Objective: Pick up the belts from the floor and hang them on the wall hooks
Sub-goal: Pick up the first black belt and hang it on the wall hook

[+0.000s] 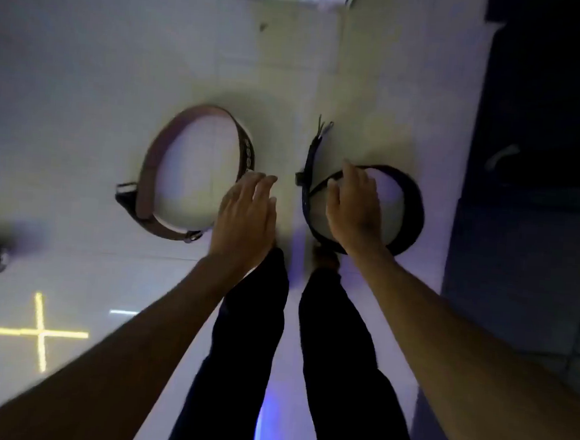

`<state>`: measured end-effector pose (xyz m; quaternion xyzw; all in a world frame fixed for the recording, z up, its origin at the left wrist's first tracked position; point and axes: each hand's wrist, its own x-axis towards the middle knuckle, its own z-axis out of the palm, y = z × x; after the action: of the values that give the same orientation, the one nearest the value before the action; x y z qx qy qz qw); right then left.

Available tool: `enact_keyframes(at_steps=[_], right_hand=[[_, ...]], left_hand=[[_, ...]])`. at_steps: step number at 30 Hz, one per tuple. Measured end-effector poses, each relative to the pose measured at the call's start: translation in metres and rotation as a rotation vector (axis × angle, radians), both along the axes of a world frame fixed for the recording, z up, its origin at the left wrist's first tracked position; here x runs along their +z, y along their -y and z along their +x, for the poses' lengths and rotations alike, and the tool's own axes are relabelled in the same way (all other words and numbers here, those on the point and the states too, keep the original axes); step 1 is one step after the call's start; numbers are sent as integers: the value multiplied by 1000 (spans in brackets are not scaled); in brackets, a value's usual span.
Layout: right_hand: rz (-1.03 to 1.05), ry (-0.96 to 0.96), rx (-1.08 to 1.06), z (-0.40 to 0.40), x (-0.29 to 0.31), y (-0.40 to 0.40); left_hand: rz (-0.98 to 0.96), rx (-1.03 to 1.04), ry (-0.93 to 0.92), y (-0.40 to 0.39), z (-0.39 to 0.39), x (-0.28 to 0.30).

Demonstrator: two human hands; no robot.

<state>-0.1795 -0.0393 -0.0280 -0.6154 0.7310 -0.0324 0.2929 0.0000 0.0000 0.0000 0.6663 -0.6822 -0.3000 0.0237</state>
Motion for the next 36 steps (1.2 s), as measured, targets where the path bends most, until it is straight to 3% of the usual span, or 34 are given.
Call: enact_keyframes(at_steps=[5,8,11,15,19,21,26,32,36], right_hand=[[81,40,-99,13,-171,41],[113,108,-243,28,-240,73],[151,154,-416,35,-282,91],[214,178,-509,24,-275,92],[283,399,-464,6,-181,58],[255,420,-363,-2,-114,40],[214,523,-277,-24,44,15],[169,672,-371,-59,212,7],[108,760,-295,-75,307,9]], left_hand=[[81,71,-16,8,-9,-162],[98,91,-21,25,-13,-224],[121,95,-35,41,-11,-253],[193,119,-107,56,-5,-233],[328,221,-230,66,-8,-159],[413,325,-326,71,-13,-114],[597,522,-703,84,-30,17],[469,475,-933,80,-56,187],[443,453,-987,77,-70,273]])
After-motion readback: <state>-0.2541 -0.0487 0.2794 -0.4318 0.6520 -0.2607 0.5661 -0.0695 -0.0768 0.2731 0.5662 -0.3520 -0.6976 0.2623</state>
